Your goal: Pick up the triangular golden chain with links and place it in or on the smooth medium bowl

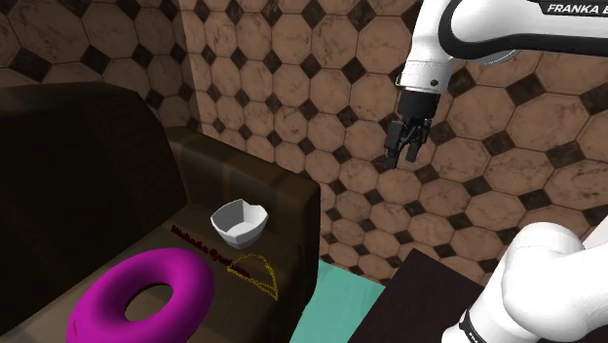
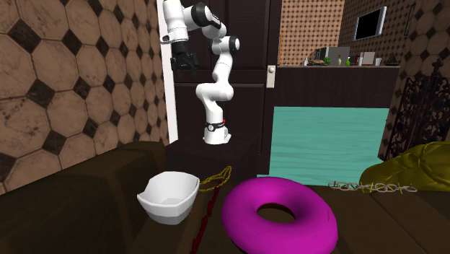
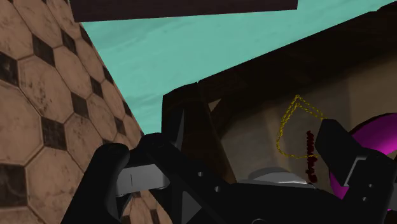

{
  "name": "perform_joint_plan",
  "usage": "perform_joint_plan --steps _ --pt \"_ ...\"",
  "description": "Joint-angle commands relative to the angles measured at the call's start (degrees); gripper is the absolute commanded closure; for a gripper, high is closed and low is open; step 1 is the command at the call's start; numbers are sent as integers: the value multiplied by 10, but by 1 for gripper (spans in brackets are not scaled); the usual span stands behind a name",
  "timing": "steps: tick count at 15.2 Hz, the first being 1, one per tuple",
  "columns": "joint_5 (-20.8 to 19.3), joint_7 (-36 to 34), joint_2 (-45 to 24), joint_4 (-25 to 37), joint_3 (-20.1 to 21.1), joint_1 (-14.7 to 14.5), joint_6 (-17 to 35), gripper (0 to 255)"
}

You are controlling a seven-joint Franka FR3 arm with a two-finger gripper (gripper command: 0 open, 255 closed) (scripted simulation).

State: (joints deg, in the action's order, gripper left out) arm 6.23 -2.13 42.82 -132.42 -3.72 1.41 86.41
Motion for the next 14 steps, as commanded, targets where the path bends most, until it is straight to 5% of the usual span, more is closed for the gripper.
perform_joint_plan --steps 1,14 --pt "0 0 0 0 0 0 0 0" --pt "55 -30 -115 -128 73 -37 293 0"
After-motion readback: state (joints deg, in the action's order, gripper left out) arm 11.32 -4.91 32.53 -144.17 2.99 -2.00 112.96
